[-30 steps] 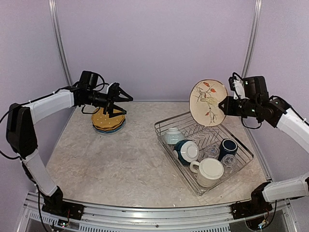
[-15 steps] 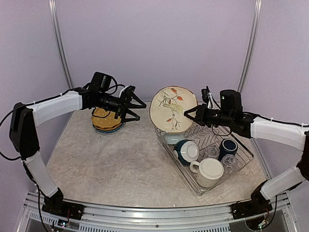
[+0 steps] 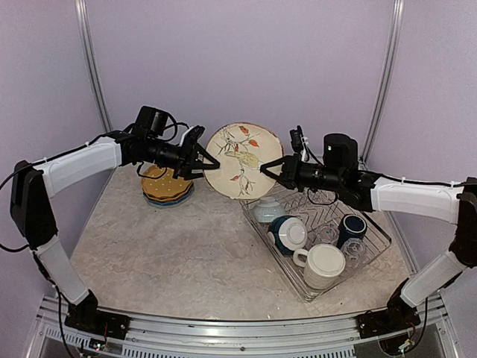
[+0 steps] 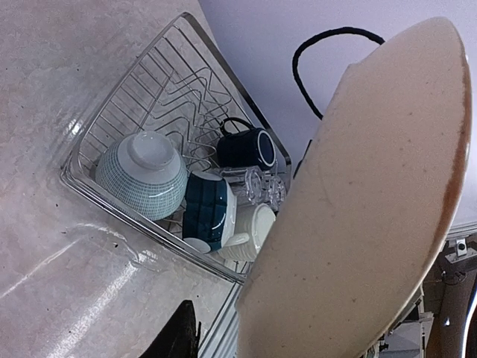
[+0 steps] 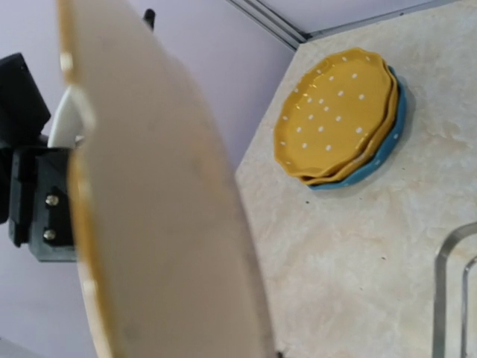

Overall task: Unload the mixed dishes from the dish rack
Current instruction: Pass from the right arm to the left, then place the plate on the plate.

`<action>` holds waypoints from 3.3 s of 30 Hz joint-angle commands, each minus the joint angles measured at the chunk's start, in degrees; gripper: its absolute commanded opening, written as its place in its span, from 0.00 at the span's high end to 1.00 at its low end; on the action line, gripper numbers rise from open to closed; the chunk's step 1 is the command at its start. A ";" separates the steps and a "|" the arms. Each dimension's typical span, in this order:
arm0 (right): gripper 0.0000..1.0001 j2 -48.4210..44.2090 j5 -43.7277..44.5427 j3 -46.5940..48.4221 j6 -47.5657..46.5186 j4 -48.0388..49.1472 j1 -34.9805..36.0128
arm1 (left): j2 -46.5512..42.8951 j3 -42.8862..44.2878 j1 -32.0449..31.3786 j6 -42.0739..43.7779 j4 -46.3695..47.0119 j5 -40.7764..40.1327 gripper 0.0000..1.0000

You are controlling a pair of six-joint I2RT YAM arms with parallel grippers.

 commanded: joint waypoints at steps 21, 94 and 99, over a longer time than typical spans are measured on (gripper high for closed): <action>0.72 -1.90 4.94 -0.68 -1.66 4.75 -0.12 | -2.96 -0.87 0.75 0.70 2.40 -2.19 1.00; 0.00 -24.28 24.85 -4.38 -20.90 -29.75 -5.17 | 19.24 11.86 30.33 1.24 -12.20 -20.15 0.42; 0.00 -21.16 24.18 -2.78 -20.63 -32.86 -4.77 | 18.26 12.57 30.04 1.49 -15.20 -23.44 0.28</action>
